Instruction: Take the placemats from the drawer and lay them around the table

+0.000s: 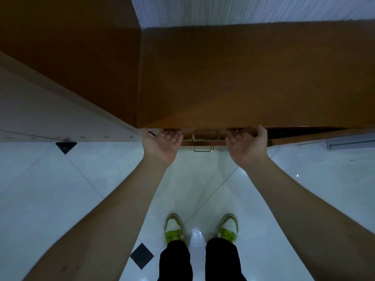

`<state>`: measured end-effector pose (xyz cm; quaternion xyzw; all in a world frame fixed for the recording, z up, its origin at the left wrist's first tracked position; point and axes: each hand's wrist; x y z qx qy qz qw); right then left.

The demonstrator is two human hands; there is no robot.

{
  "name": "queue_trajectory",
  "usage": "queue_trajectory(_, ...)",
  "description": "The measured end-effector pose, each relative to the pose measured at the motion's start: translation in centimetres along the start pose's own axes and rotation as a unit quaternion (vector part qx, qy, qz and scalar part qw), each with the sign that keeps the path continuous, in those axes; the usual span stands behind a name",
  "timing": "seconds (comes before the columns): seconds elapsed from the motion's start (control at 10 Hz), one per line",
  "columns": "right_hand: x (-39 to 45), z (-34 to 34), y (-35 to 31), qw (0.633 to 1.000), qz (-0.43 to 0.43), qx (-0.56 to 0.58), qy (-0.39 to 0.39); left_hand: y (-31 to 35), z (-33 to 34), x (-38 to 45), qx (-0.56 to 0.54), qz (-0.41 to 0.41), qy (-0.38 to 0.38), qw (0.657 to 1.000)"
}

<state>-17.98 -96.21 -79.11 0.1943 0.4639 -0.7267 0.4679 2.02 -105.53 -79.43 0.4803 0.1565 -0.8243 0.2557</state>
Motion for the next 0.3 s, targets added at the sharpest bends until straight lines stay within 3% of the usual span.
queue_trajectory(0.2, 0.2, -0.1, -0.8, 0.999, 0.003, -0.052, -0.002, -0.9, -1.4, -0.6, 0.056, -0.001, 0.014, 0.998)
queue_trajectory(0.3, -1.0, -1.2, -0.8, 0.971, 0.030, -0.236, -0.006, -2.0, -1.7, -1.8, 0.114, -0.003, 0.028, 0.993)
Point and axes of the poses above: each hand's wrist, its own x-axis towards the middle knuckle, its own z-axis out of the palm, y = z × x, and after that the axes turned 15 degrees about -z, right-handed
